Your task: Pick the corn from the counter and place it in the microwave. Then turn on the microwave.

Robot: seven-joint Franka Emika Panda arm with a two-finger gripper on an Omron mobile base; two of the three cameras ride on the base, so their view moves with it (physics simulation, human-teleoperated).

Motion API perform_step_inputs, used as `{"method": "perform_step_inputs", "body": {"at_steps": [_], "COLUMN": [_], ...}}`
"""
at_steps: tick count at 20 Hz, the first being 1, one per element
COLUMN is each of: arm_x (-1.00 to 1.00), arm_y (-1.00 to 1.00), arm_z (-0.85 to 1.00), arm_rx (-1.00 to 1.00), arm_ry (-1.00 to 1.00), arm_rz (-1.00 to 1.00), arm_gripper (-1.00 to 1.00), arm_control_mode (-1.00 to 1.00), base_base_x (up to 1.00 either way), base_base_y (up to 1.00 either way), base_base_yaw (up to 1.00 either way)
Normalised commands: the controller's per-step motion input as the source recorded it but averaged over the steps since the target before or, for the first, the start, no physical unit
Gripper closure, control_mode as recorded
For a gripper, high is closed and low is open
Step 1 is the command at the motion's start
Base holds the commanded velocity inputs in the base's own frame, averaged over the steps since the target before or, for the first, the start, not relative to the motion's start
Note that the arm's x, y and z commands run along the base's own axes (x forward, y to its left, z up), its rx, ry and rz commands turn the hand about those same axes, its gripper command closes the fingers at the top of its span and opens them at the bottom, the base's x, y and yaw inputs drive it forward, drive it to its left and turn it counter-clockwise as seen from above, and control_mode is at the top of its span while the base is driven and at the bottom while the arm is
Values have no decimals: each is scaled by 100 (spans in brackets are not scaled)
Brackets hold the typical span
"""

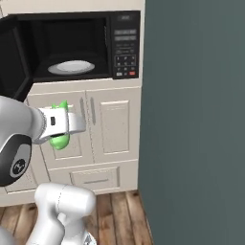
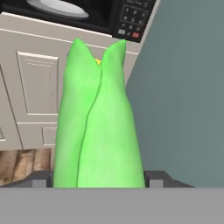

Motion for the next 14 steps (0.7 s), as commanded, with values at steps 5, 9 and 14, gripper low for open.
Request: {"method": "perform_step_inputs", "body": {"at_steps": [5, 9, 14], "arm_x": [0, 0, 0], "arm_y": [0, 0, 0], "arm_z": [0, 0, 0], "arm_rx": [0, 0, 0], "arm_ry": [0, 0, 0], "arm_rz": [0, 0, 0], "arm_gripper": [100, 100, 100], "arm_control_mode": [100, 100, 100], "base_base_x": [33, 33, 33], "base_base_y": [-4, -5, -6], "base_base_yaw": [17, 17, 16]}}
